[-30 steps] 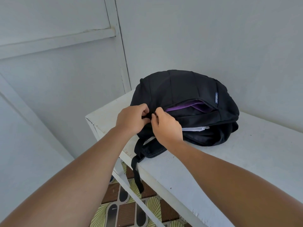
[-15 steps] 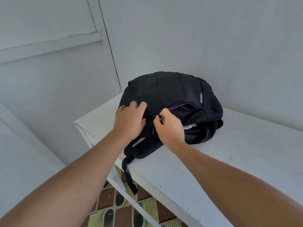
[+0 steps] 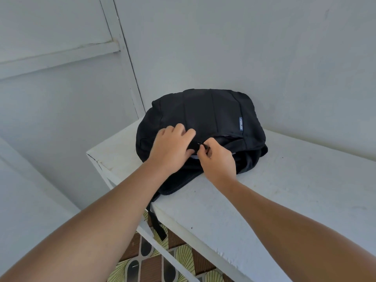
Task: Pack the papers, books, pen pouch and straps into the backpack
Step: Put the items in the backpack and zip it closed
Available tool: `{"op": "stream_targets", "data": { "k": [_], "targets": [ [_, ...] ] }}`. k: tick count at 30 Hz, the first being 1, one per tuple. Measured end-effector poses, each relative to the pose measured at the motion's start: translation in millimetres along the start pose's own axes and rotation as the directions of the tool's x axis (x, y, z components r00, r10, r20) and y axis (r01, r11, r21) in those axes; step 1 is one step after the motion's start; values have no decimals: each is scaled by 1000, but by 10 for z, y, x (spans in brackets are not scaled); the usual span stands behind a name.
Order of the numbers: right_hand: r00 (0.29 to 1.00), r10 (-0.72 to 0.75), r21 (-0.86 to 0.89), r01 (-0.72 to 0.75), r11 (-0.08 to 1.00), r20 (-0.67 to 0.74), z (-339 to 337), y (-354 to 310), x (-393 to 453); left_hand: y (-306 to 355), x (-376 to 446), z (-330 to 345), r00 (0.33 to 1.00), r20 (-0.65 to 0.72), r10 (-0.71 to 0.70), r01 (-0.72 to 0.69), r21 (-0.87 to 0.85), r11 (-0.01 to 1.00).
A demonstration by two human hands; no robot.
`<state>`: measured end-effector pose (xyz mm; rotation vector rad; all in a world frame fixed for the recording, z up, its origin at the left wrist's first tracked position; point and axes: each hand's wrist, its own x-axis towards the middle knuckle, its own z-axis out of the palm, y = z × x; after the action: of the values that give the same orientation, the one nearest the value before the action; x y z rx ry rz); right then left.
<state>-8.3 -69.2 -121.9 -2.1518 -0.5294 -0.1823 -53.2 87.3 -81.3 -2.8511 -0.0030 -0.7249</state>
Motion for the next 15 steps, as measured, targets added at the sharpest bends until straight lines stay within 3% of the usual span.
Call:
{"op": "stream_targets", "data": {
  "k": [3, 7, 15],
  "targets": [
    [999, -31, -57, 32, 998, 18, -54, 3, -23, 150, 69, 57, 999, 38, -17, 16, 25, 1000],
    [993, 62, 24, -60, 998, -103, -250, 206, 34, 99, 54, 116, 995, 81, -58, 54, 53, 997],
    [999, 38, 9, -37, 999, -21, -359, 332, -15, 434, 284, 47, 995, 88, 43, -48, 59, 997]
  ]
}}
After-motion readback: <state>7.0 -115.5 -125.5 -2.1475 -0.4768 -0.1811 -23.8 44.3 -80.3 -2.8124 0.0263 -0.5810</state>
